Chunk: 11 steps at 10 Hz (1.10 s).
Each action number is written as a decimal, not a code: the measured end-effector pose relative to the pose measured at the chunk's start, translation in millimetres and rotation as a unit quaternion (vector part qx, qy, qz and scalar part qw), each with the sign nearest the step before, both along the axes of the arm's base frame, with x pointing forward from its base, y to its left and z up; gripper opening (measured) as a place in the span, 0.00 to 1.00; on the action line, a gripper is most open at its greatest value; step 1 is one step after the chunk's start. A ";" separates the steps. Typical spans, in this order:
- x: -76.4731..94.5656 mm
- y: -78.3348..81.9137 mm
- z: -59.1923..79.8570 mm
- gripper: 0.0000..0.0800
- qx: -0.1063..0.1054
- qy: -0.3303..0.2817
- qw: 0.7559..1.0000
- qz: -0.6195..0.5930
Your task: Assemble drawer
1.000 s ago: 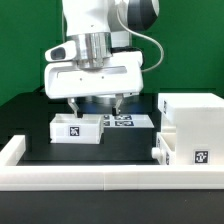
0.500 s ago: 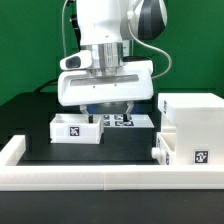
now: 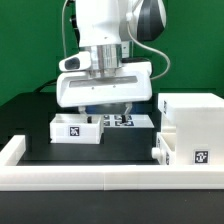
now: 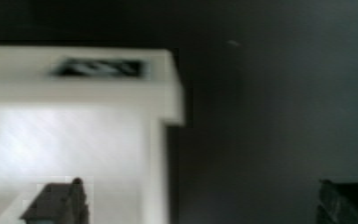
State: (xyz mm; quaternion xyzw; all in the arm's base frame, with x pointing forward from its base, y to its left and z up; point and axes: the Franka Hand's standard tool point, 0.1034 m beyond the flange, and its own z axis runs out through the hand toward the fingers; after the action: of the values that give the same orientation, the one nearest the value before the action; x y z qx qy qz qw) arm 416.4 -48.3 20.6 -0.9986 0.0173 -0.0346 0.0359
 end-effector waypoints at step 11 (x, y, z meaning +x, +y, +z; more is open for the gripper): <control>-7.6 -1.6 -15.1 0.06 -0.004 -0.004 1.000 0.017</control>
Offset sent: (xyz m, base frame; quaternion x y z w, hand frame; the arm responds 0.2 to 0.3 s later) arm 0.0031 -0.0063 -0.0096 -0.0127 0.0087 -0.0135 0.9998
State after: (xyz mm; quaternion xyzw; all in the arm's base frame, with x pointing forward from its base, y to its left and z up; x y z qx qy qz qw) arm 408.8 -49.9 5.5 -0.9987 0.0000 -0.0385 0.0324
